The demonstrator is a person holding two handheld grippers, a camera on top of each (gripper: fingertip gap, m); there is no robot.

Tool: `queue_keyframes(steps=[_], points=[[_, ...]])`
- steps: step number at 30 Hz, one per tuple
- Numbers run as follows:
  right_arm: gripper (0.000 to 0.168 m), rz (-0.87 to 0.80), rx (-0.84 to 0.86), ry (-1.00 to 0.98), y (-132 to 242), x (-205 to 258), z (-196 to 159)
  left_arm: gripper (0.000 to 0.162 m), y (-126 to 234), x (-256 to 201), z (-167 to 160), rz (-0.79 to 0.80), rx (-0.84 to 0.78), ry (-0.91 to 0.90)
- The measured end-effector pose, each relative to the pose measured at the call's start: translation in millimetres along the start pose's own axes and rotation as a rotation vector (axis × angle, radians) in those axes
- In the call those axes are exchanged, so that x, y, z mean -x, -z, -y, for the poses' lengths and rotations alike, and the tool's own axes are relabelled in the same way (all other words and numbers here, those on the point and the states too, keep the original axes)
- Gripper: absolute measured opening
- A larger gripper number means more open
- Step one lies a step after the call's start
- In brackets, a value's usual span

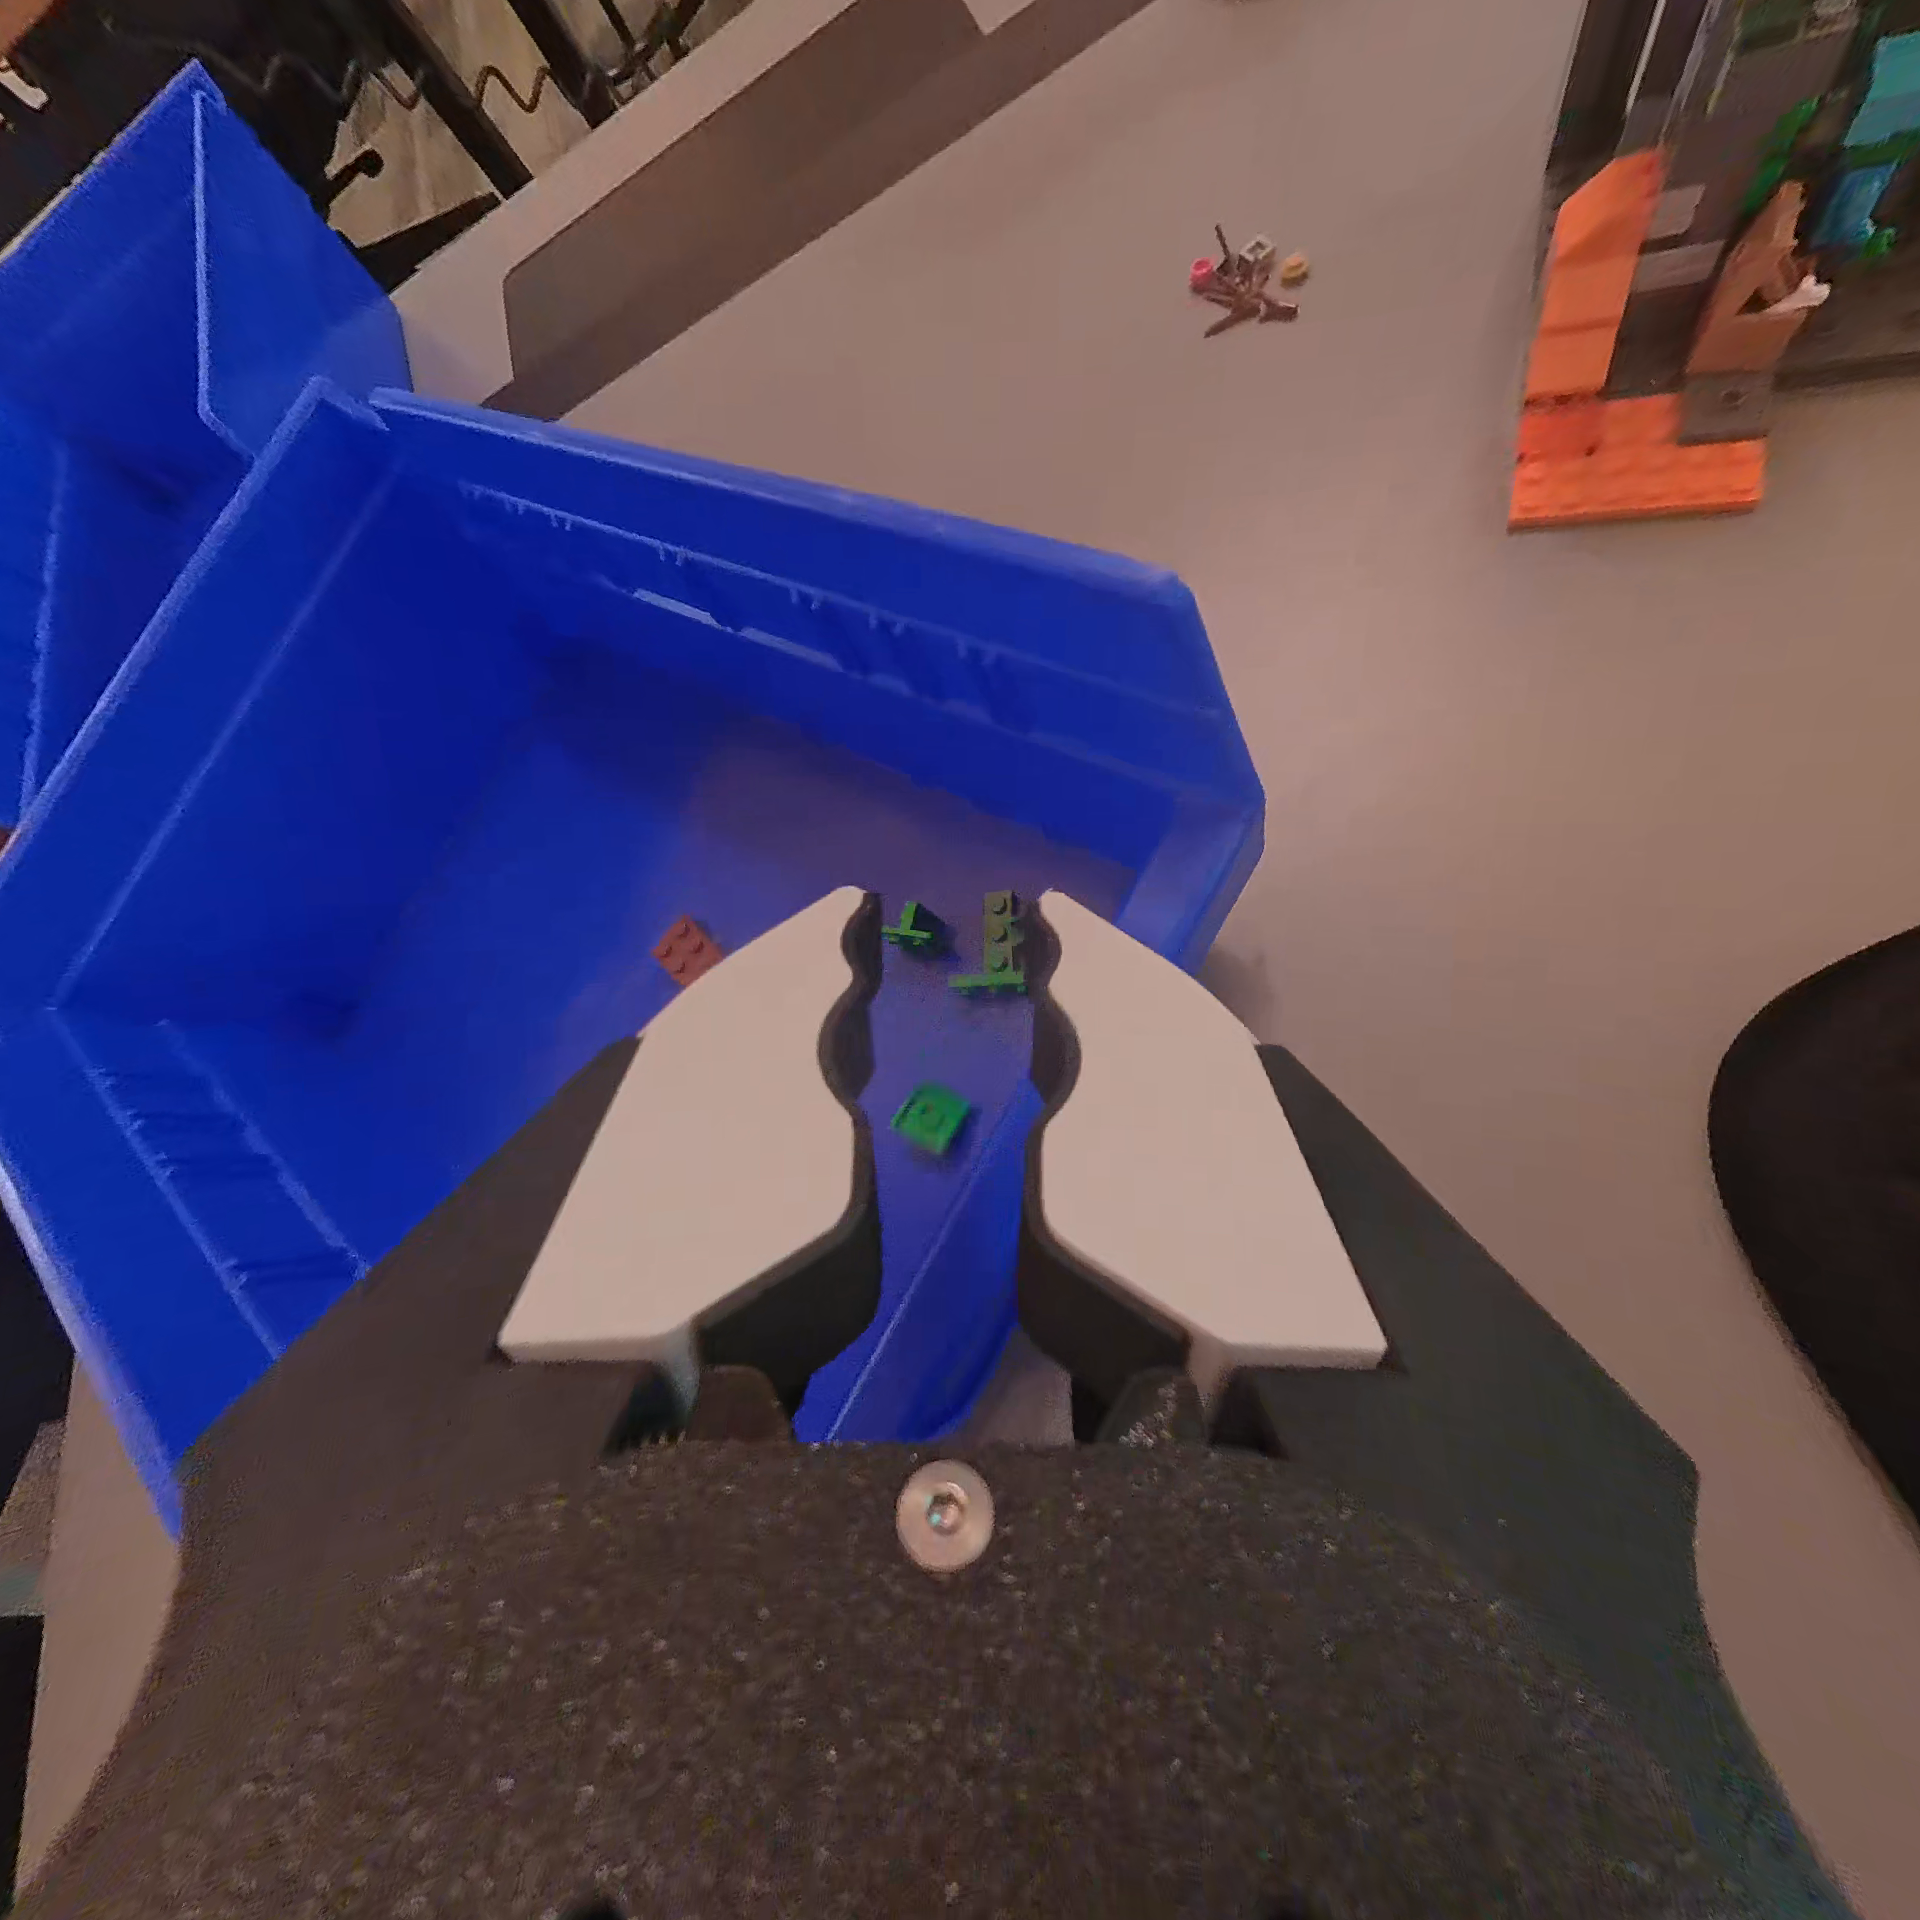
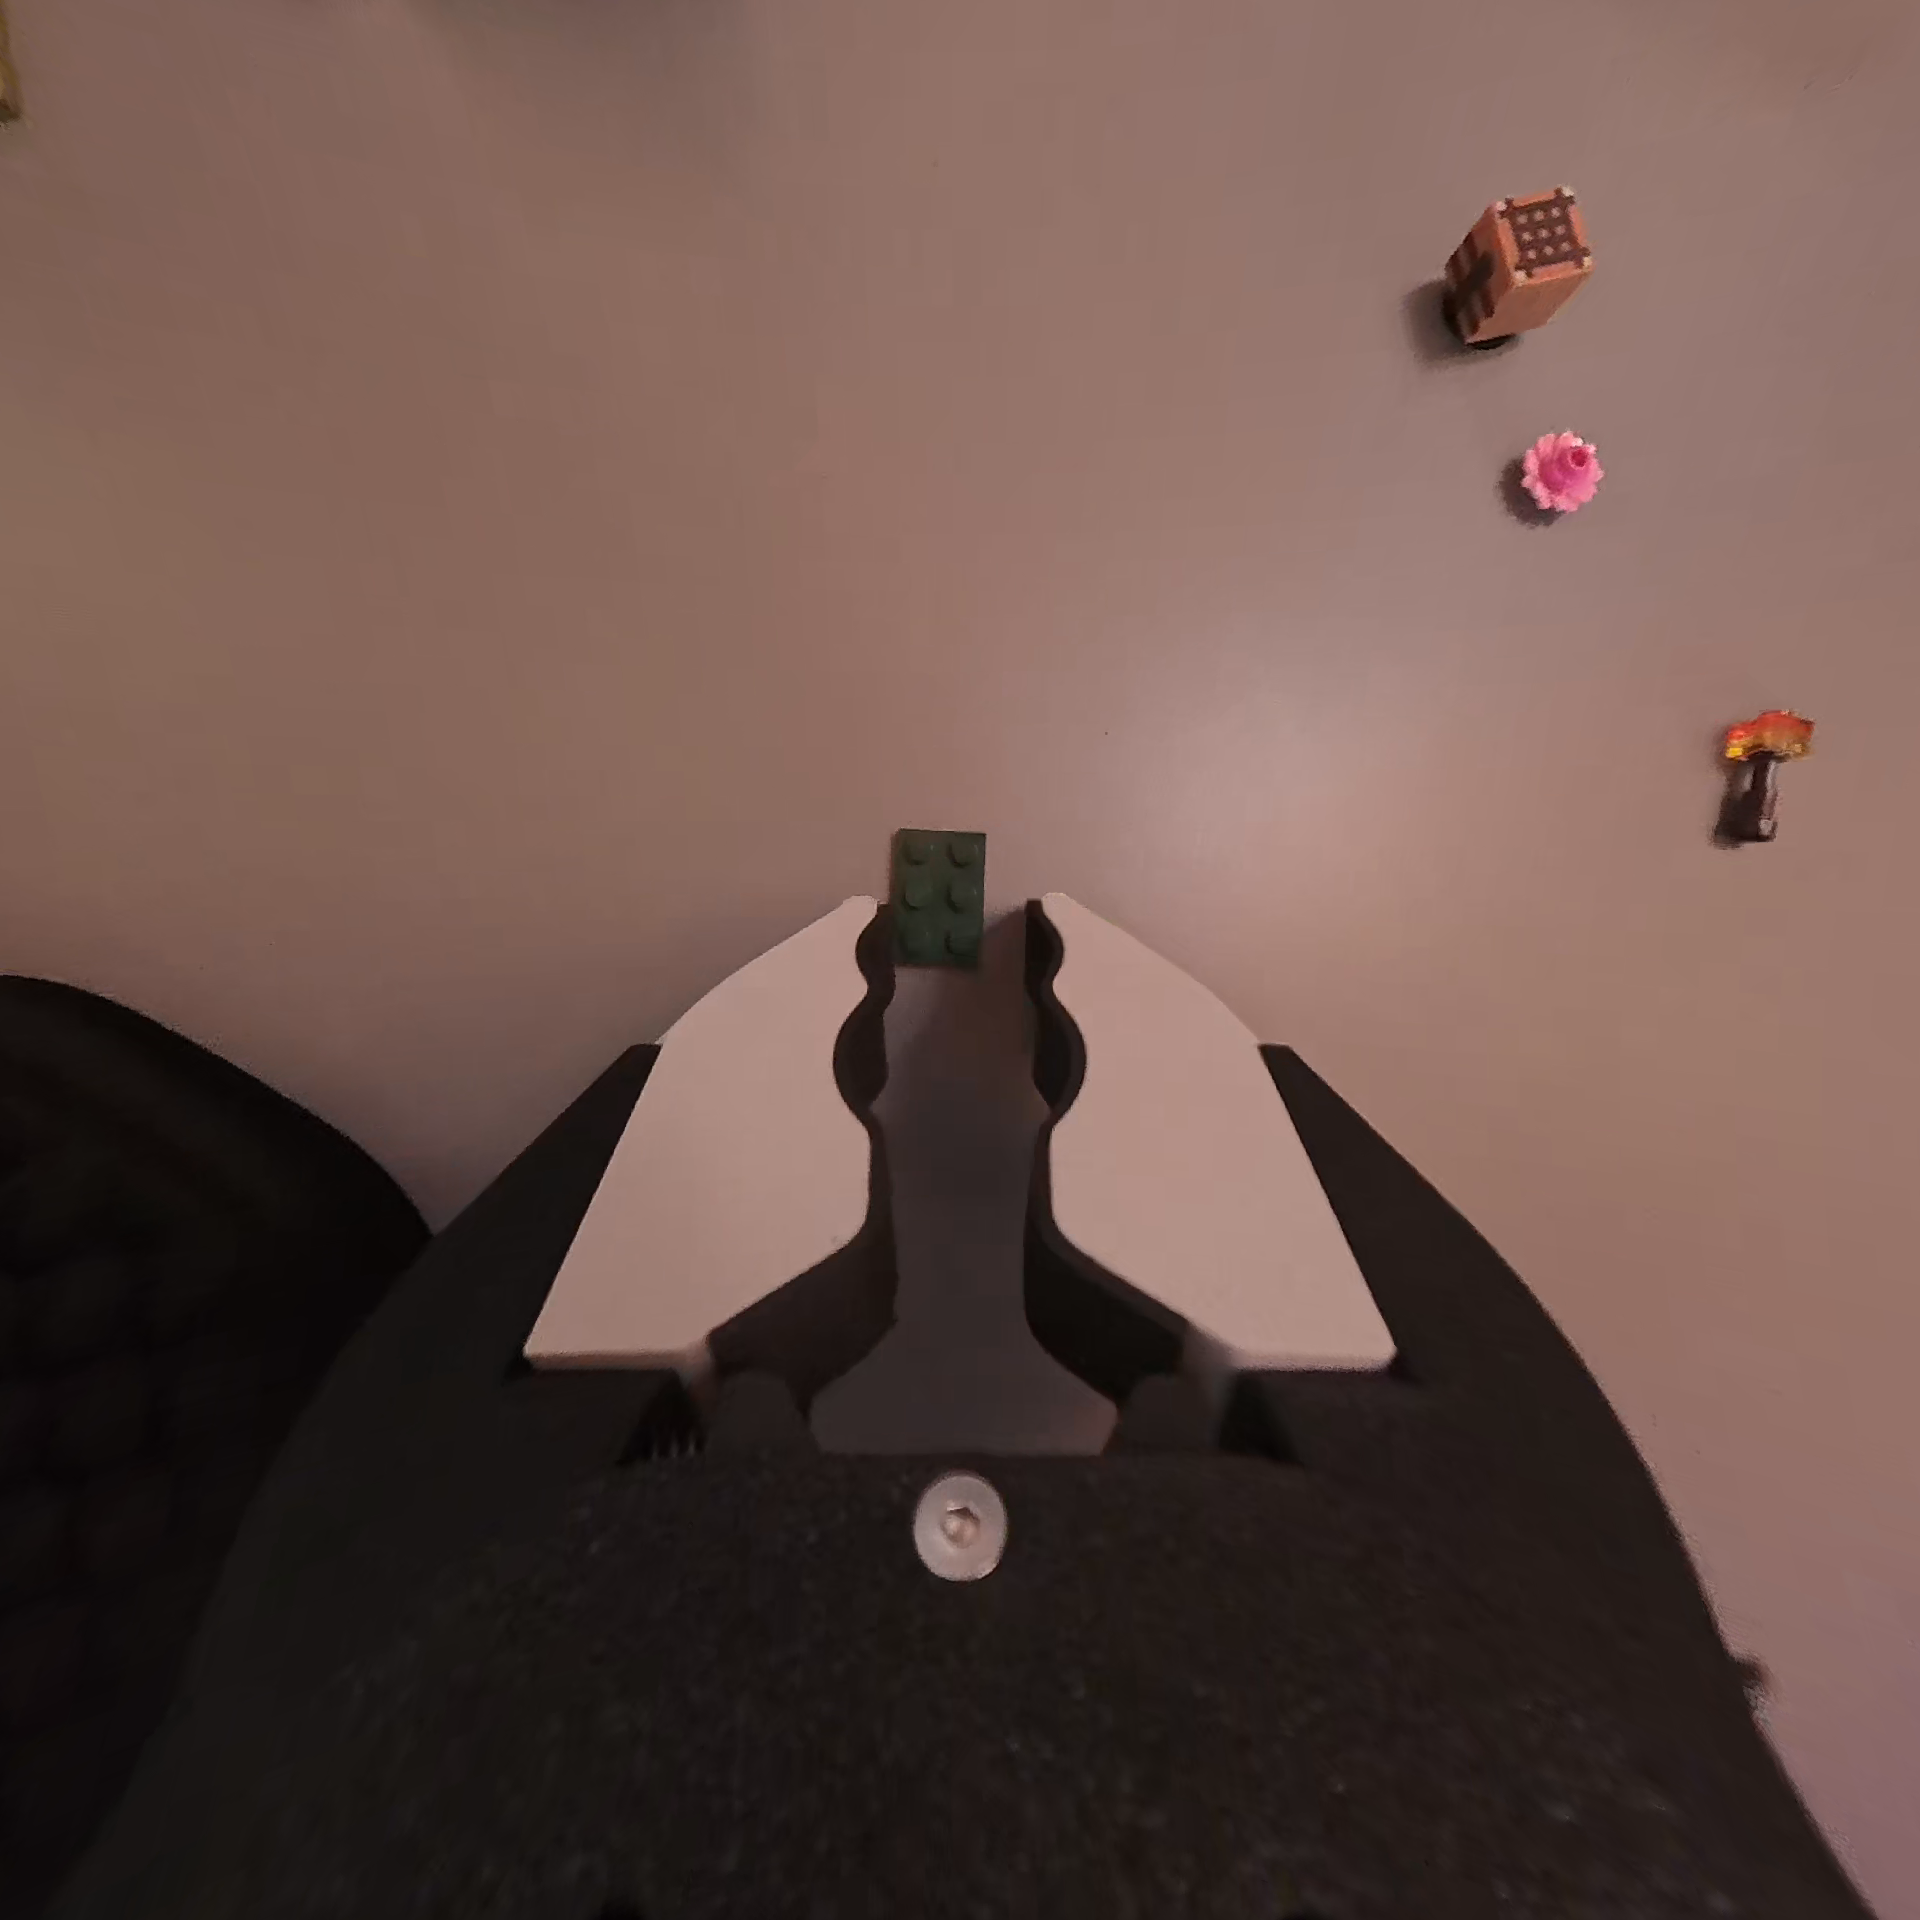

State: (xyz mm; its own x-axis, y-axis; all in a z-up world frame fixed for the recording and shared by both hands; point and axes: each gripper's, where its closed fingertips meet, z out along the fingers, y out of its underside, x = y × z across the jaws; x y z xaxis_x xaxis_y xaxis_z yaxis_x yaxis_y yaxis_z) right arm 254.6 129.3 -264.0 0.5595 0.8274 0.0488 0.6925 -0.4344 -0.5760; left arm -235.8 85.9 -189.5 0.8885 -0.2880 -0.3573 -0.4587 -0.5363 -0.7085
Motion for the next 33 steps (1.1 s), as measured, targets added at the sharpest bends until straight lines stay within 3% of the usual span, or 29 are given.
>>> queue_keyframes(steps=[3,10,17,20,24,29,33], points=[[0.016,0.046,0.031,-0.033,-1,3,0,0.028,3,-4,3,-0.006,-0.021,-0.020],[0.015,0.184,0.039,-0.088,-1,19,11,0.026,26,-39,35,-0.076,-0.184,-0.126],[0.015,0.450,-0.192,0.099,24,111,70,0.026,62,-140,73,-0.327,-0.433,-0.430],[0.015,0.613,-0.237,0.182,36,162,90,0.025,79,-196,80,-0.466,-0.545,-0.615],[0.015,0.765,-0.247,0.275,46,212,104,0.025,96,-253,86,-0.625,-0.641,-0.707],[0.015,0.898,-0.252,0.324,56,248,114,0.023,106,-291,85,-0.698,-0.701,-0.822],[0.015,0.912,-0.243,0.324,56,253,116,0.009,112,-297,88,-0.672,-0.764,-0.876]])
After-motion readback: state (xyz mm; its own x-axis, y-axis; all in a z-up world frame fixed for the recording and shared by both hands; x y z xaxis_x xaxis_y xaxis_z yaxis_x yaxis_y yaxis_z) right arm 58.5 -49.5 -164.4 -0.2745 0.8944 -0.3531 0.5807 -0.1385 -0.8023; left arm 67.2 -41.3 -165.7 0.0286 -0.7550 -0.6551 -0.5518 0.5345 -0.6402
